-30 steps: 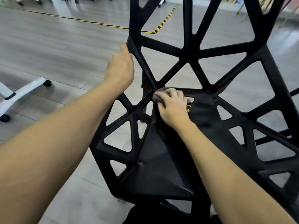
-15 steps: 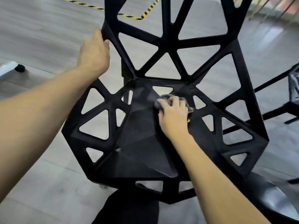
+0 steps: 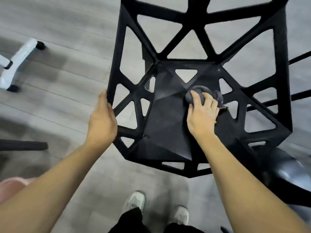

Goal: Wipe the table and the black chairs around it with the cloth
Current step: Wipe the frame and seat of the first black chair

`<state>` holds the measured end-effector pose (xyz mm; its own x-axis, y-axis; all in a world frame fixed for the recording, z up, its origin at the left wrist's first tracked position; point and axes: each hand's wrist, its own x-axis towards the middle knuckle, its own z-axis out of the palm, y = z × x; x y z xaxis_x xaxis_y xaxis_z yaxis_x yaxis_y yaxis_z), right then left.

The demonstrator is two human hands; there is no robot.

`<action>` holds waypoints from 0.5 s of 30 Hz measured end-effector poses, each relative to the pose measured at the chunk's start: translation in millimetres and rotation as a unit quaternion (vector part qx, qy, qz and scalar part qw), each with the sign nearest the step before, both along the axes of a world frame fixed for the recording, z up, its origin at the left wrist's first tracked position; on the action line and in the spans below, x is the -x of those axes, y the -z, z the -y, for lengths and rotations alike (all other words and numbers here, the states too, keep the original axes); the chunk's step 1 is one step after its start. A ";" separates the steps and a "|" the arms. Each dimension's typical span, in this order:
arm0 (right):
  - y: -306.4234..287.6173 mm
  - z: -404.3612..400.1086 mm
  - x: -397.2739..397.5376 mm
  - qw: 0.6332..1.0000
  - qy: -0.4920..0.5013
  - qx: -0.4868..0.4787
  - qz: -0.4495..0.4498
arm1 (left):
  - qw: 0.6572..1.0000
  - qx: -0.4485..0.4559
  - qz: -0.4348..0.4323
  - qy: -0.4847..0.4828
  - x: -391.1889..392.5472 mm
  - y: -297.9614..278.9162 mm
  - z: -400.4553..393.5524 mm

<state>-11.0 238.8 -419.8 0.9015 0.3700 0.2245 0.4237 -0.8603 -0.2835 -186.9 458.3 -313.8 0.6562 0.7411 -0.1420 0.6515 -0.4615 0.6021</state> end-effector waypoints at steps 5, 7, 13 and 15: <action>-24.4 -74.6 128.0 0.995 -0.068 -0.064 -0.036 | 0.997 0.025 -0.069 0.012 33.0 -8.0 0.6; -36.0 -86.0 165.4 0.992 -0.059 -0.078 -0.073 | 0.995 0.027 -0.089 0.029 37.2 -10.1 -3.9; -42.9 -27.4 179.1 0.981 -0.191 0.027 -0.017 | 0.995 0.005 -0.062 0.072 26.5 -23.0 -11.2; -38.9 9.9 153.5 0.992 -0.107 0.062 -0.005 | 0.988 -0.037 -0.051 0.143 24.7 -25.7 -6.0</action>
